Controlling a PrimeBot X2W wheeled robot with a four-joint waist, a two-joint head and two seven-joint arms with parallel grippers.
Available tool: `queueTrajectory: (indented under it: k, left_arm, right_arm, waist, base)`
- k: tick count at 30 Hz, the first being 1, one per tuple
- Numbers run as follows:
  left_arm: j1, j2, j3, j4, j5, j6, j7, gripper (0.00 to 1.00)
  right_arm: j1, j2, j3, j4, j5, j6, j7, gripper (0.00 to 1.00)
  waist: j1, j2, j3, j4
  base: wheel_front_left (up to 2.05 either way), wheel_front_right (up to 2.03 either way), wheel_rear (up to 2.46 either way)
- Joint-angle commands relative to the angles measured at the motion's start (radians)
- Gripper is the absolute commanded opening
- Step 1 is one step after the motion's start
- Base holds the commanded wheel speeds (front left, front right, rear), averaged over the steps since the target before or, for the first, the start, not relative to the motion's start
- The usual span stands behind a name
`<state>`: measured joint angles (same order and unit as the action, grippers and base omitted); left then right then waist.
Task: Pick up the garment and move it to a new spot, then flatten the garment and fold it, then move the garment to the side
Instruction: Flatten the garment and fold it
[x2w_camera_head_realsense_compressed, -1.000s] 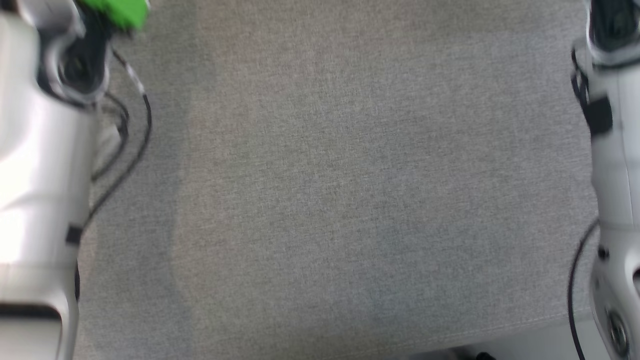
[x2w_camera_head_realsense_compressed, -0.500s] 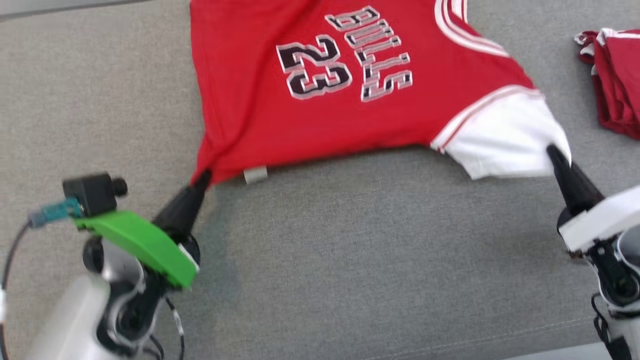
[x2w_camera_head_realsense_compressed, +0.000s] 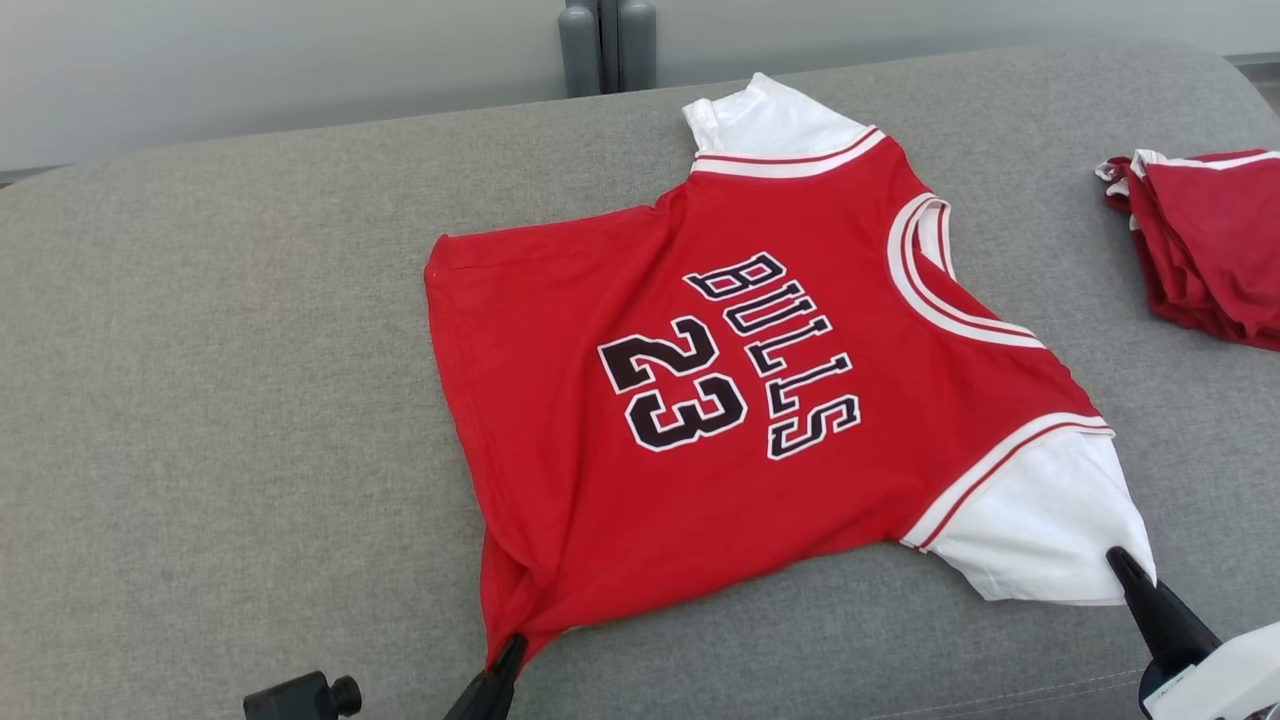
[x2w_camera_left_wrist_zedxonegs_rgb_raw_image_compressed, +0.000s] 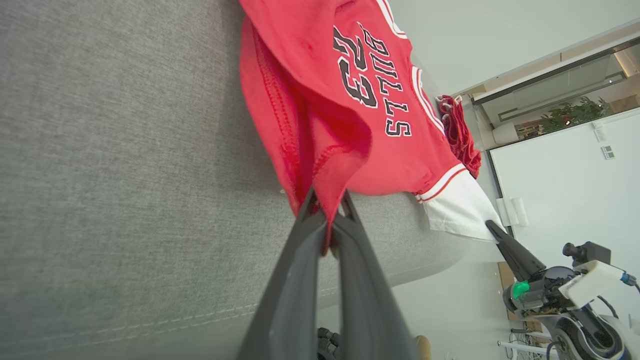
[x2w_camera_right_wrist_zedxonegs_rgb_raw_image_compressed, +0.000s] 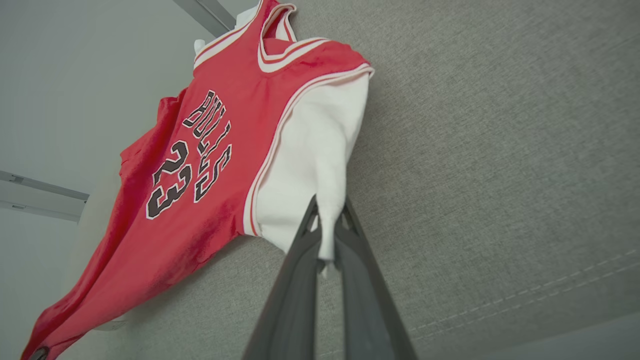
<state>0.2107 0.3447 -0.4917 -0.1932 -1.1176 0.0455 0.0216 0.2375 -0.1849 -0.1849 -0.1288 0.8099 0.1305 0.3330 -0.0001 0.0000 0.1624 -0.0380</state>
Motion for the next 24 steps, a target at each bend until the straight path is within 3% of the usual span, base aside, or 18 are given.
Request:
queueTrajectory:
  k: [1, 7, 16, 24]
  left_arm:
    - [0.000, -0.003, 0.004, -0.009, -0.006, 0.005, -0.003, 0.00]
    - [-0.108, -0.018, 0.024, -0.004, -0.029, 0.012, 0.039, 0.00]
    - [-0.316, -0.067, 0.066, 0.075, -0.088, 0.061, 0.114, 0.00]
    - [-0.483, -0.074, 0.064, 0.189, -0.045, 0.094, 0.150, 0.00]
  right_arm:
    - [-0.008, 0.005, -0.004, -0.006, 0.007, 0.000, 0.008, 0.00]
    - [-0.126, 0.010, -0.003, 0.006, -0.006, 0.000, 0.048, 0.00]
    - [-0.382, 0.030, -0.018, 0.102, -0.045, 0.000, 0.125, 0.00]
    - [-0.607, 0.019, -0.008, 0.229, -0.128, 0.000, 0.128, 0.00]
  waist:
    - [0.0001, 0.0000, 0.009, 0.005]
    - [0.0001, 0.0000, 0.033, 0.018]
    - [0.0001, 0.0000, 0.116, 0.034]
    - [0.0001, 0.0000, 0.196, 0.046]
  base:
    - [0.00, 0.00, 0.00]
    - [0.00, 0.00, 0.00]
    - [0.00, 0.00, 0.00]
    - [0.00, 0.00, 0.00]
